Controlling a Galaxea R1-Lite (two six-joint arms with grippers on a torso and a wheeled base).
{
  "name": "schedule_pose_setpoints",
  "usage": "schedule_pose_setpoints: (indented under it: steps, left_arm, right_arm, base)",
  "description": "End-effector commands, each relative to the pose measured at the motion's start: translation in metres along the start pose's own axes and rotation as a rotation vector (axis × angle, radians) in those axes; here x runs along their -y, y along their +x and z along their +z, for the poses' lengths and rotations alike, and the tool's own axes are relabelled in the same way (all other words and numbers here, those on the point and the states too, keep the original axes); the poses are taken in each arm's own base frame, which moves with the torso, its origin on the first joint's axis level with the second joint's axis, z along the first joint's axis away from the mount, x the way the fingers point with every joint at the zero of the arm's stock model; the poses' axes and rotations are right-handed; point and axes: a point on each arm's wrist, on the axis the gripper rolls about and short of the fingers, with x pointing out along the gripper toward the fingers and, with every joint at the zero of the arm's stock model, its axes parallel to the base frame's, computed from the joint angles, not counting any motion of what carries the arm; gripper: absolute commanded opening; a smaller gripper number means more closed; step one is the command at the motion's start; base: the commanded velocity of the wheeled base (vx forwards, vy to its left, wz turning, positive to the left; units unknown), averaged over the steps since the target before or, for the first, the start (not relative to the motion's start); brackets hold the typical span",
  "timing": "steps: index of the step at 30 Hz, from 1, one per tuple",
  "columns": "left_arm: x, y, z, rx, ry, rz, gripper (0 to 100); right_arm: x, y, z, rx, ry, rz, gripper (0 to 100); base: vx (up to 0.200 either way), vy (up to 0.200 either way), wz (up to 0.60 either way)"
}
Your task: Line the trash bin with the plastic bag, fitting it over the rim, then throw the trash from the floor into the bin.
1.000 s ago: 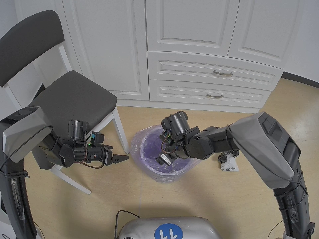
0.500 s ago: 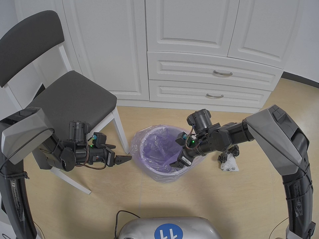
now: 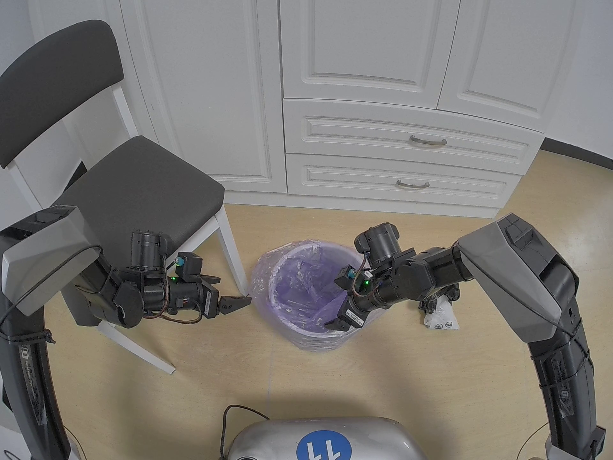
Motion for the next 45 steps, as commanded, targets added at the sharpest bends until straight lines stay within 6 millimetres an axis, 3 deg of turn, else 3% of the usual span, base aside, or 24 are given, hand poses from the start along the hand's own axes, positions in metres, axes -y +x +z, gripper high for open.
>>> schedule_pose_setpoints:
  steps: [1,2,3,11,21,30,39,45]
  left_arm:
    - [0.0,0.001,0.0,-0.001,-0.001,0.0,100]
    - [0.0,0.001,-0.001,-0.002,-0.001,0.0,100]
    - [0.0,0.001,-0.001,-0.002,-0.001,0.0,100]
    - [-0.001,0.001,0.0,0.001,-0.001,0.0,100]
    - [-0.001,0.002,0.001,0.003,0.0,0.004,100]
    - [-0.002,0.001,0.001,0.004,-0.001,0.006,100]
    - [-0.002,0.001,0.001,0.004,-0.001,0.006,100]
    - [-0.002,0.001,0.002,0.007,-0.001,0.006,100]
  right_arm:
    - [-0.002,0.005,-0.003,-0.009,0.0,0.008,100]
    - [-0.003,0.005,-0.003,-0.009,-0.001,0.009,100]
    - [-0.003,0.005,-0.003,-0.007,-0.001,0.009,0]
    - [-0.006,0.0,-0.001,-0.006,-0.004,0.011,0]
    - [-0.034,-0.019,0.002,0.037,-0.054,0.019,0]
    - [-0.062,-0.035,-0.007,0.01,-0.079,0.069,0]
    - [-0.087,-0.028,-0.022,-0.037,-0.094,0.125,0]
    - [-0.091,-0.021,-0.027,-0.054,-0.092,0.132,0]
  base:
    - [0.0,0.0,0.0]
    - [0.0,0.0,0.0]
    - [0.0,0.0,0.0]
    - [0.0,0.0,0.0]
    - [0.0,0.0,0.0]
    - [0.0,0.0,0.0]
    - [0.0,0.0,0.0]
    - [0.0,0.0,0.0]
